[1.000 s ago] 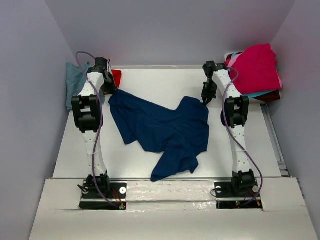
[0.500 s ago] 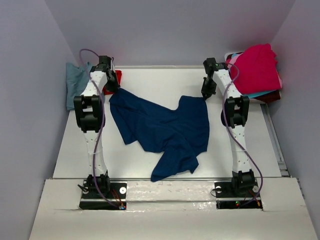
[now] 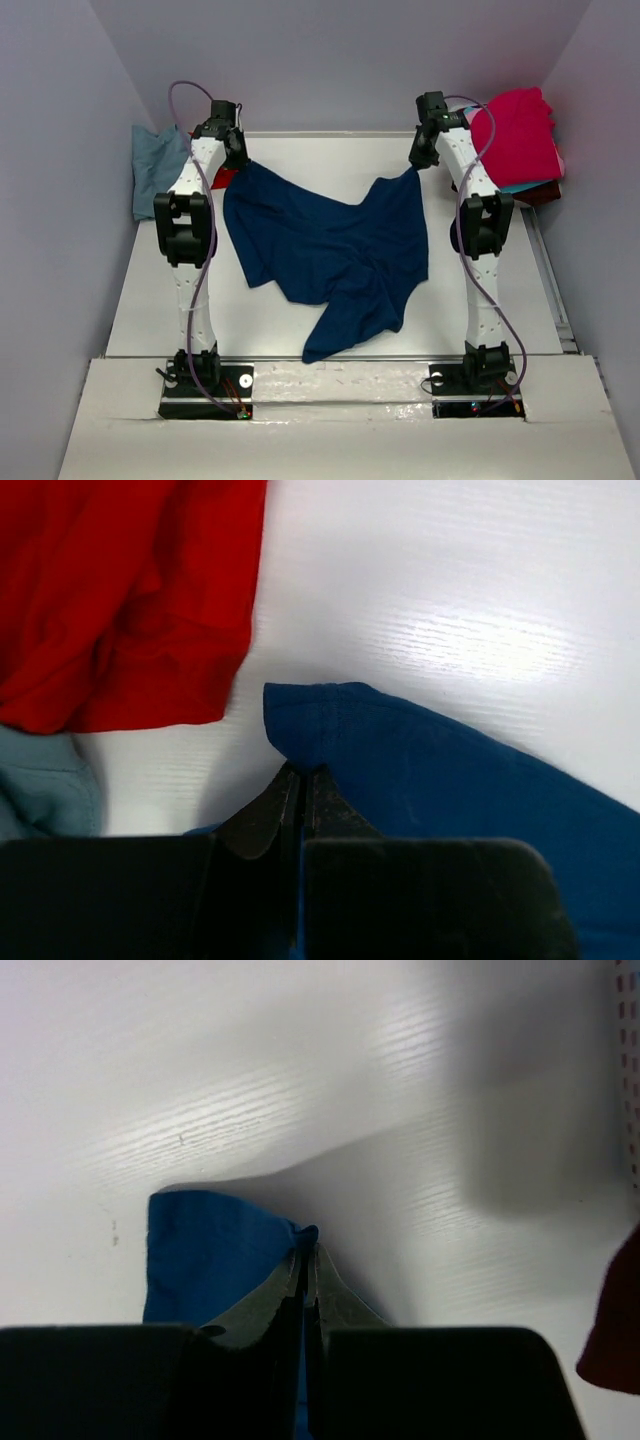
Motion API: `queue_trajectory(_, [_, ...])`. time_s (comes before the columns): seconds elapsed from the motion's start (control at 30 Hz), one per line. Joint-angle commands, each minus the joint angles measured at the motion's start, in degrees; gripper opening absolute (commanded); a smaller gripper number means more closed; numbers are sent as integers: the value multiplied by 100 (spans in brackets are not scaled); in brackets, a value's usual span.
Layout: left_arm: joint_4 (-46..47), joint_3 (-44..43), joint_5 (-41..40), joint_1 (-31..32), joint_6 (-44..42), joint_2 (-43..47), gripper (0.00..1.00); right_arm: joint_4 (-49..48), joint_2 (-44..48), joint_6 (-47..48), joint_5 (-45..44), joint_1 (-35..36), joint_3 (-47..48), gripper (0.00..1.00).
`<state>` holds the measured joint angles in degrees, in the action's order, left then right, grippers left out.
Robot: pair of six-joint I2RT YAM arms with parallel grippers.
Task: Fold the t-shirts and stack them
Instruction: Flatten the tshirt out
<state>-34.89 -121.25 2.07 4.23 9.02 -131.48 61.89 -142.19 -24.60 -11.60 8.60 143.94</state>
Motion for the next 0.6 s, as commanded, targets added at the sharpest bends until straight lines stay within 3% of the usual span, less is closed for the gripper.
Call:
queue_trajectory(0.0, [343,-224,-496,-1,-75,676,6,-563,596,87,-352,-43,12,7])
queue_trajectory(0.57, [633,58,-980,104,-216,887,6,-1003,1176,166,-783,-43,231,7])
